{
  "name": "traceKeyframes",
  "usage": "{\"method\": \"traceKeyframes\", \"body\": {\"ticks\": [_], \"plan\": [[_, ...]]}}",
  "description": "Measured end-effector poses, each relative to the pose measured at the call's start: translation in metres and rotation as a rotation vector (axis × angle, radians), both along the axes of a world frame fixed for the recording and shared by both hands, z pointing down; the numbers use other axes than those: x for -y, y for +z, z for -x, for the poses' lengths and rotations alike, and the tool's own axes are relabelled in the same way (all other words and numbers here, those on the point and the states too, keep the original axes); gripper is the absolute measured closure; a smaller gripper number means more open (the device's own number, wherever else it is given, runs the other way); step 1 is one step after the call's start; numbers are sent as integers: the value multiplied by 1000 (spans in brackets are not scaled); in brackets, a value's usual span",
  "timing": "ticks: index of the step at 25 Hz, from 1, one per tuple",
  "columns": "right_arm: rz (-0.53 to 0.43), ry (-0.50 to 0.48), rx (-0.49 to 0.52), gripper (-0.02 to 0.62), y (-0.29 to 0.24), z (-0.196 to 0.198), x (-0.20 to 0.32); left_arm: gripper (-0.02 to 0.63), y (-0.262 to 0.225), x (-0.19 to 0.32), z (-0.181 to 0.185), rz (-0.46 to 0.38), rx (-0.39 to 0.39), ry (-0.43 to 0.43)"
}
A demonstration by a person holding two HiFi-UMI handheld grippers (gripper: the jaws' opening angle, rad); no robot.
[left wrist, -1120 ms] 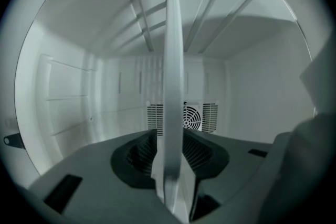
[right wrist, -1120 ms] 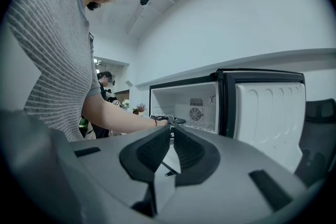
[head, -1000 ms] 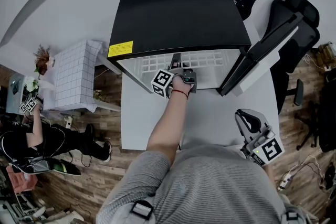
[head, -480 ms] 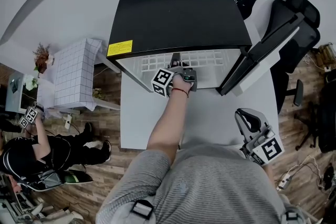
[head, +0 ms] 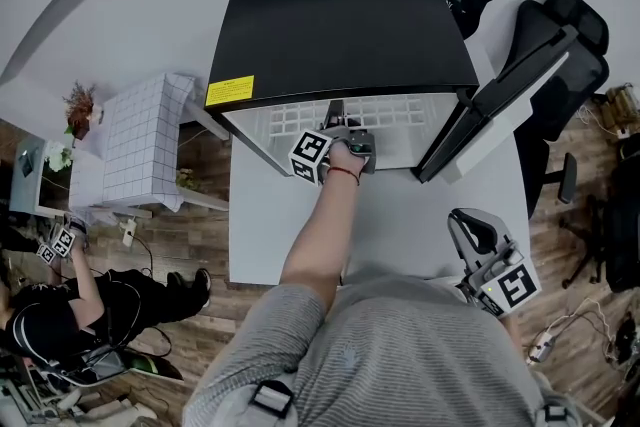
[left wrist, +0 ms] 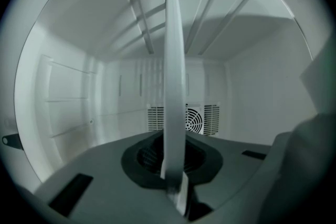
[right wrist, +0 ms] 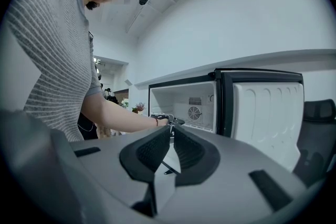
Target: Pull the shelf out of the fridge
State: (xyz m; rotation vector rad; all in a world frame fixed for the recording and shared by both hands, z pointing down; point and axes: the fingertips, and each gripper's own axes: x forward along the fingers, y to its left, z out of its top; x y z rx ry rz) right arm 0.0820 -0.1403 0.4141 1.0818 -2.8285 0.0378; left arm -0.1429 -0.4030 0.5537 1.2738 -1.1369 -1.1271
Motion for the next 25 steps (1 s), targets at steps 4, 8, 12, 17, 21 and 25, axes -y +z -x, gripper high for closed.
{"method": "traceKeyframes", "body": {"ticks": [4,8,12,17,21,25], "plan": [[12,-6,6,581,2,1,-5,568,0,0,0,-3,-2,-1],[18,-17,19,581,1,2,-9,568,0,0,0,-1,-3,1],[7,5,10,581,-1,-1,-9,569,1,1,0,10,-6,4],[7,-9,12,581,-2,2,-17,571,2,1,0,16,-17,4],[-2,13,3,581,-3,-2,-19,571,3,1,0,15,-17,1],[-1,7,4,581,-3,-2,-24,571,2,1,0,12,-19,-9]]}}
